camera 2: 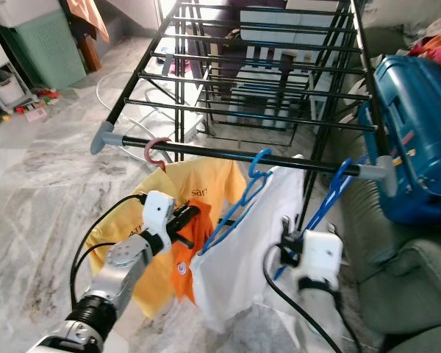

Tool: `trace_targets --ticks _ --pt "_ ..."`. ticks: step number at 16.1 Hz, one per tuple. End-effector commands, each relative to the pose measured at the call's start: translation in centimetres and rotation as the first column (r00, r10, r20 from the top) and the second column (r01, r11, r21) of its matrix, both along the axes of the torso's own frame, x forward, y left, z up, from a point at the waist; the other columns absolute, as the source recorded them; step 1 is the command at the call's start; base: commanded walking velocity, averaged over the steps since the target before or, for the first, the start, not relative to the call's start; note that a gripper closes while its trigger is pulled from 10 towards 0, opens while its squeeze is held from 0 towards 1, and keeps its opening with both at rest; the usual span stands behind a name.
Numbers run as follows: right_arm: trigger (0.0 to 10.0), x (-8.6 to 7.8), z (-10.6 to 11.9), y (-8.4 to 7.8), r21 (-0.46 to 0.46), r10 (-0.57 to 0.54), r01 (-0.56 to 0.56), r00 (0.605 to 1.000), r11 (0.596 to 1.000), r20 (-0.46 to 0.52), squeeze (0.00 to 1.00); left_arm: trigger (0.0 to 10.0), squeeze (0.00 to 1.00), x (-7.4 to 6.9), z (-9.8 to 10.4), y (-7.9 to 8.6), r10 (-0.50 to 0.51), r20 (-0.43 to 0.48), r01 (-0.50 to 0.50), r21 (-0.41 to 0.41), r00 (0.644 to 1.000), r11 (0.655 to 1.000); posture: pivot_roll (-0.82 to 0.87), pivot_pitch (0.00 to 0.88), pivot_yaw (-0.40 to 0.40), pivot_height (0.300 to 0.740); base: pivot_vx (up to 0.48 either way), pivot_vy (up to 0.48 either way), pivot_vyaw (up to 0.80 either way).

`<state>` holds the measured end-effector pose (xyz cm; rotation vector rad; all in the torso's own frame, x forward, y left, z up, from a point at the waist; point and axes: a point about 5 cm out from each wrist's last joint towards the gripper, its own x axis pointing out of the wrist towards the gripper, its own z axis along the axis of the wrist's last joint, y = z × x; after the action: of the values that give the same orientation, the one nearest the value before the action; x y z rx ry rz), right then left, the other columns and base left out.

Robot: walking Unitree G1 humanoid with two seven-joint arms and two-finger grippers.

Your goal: Hang hanger

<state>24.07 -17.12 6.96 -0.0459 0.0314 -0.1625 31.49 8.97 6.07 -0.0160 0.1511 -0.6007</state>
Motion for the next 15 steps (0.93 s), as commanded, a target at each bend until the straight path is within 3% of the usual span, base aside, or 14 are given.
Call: trace_targets --ticks 1,4,9,11,13,15 --pt "10.0 0.4 -0.5 0.8 0.011 0.034 -0.033 0.999 0.999 -0.04 0.0 10.0 0.0 0.1 0.3 0.4 0.005 0.013 -0.005 0.008 1.0 1.0 0.02 0.093 0.009 0.74 0.0 0.0 0.0" --pt "10.0 2.3 -0.8 2.5 0.011 0.1 -0.099 0.989 0.995 -0.106 0.0 10.0 0.0 0.1 0.3 0.3 -0.003 0.015 0.002 0.014 1.0 1.0 0.03 0.092 0.009 0.74 0.0 0.0 0.0" --pt "10.0 2.1 -0.7 1.5 -0.032 0.022 -0.025 0.994 0.999 -0.11 0.0 10.0 0.0 -0.1 0.1 0.4 0.001 0.007 -0.001 0.025 1.0 1.0 0.03 0.094 0.005 0.74 0.0 0.0 0.0" --pt "10.0 1.9 -0.2 1.1 -0.039 0.008 -0.01 0.998 0.999 -0.069 0.0 10.0 0.0 0.0 0.1 0.4 -0.001 0.004 0.001 0.028 1.0 1.0 0.02 0.096 0.011 0.74 0.0 0.0 0.0" --pt "10.0 2.1 1.8 1.0 -0.079 0.004 0.001 0.998 0.997 0.06 0.0 10.0 0.0 0.0 0.1 0.2 -0.01 0.003 0.01 0.032 1.0 0.999 0.02 0.094 0.014 0.74 0.0 0.0 0.0" --pt "10.0 1.8 2.3 0.4 -0.119 -0.046 0.057 0.995 0.991 0.093 0.0 10.0 0.0 0.0 0.1 0.2 -0.012 0.003 0.012 0.033 1.0 0.999 0.02 0.09 0.015 0.74 0.0 0.0 0.0"
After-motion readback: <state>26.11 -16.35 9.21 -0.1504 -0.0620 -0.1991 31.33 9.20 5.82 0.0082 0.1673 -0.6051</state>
